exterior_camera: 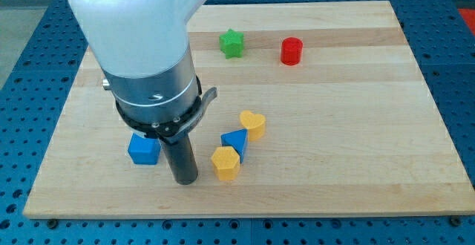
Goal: Push the yellow hexagon a bit right
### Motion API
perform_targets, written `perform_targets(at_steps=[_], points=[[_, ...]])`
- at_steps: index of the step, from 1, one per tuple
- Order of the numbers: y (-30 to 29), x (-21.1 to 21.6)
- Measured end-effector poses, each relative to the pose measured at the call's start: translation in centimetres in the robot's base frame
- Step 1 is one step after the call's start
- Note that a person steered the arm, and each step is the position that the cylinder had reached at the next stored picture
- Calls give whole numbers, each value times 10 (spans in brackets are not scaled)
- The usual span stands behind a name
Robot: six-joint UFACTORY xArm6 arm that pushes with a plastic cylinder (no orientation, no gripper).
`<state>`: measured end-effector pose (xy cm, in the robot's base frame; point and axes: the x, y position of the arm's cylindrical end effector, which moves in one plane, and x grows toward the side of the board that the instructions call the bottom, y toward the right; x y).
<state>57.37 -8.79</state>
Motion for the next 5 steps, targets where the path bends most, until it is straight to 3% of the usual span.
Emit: perform_targets(at_steps=[3,5], points=[[38,-2],[10,-2]])
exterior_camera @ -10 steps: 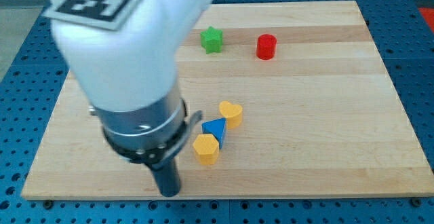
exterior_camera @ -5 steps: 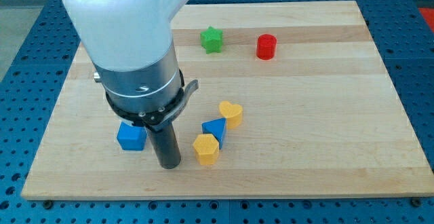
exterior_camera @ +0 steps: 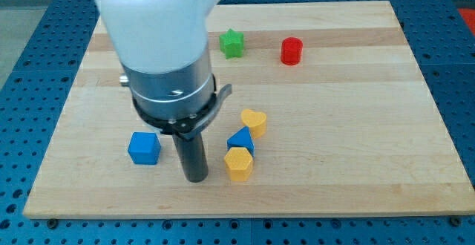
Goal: Push the yellow hexagon a bit right
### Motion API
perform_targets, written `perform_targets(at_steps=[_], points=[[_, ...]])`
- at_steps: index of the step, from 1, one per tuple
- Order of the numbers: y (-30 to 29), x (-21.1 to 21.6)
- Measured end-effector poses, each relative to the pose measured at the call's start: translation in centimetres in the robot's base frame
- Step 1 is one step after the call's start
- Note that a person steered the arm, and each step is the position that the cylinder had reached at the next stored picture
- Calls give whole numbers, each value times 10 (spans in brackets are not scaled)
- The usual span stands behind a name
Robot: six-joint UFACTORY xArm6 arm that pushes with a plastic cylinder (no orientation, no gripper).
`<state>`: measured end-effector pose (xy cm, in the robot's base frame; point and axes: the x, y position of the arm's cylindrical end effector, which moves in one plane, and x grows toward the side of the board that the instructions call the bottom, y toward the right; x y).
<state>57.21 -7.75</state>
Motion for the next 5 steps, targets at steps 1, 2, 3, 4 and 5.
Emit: perform_targets(at_steps=[1,2,3,4,5], points=[[-15,1],[-53,5],[-88,11],[-101,19],[-105,11]])
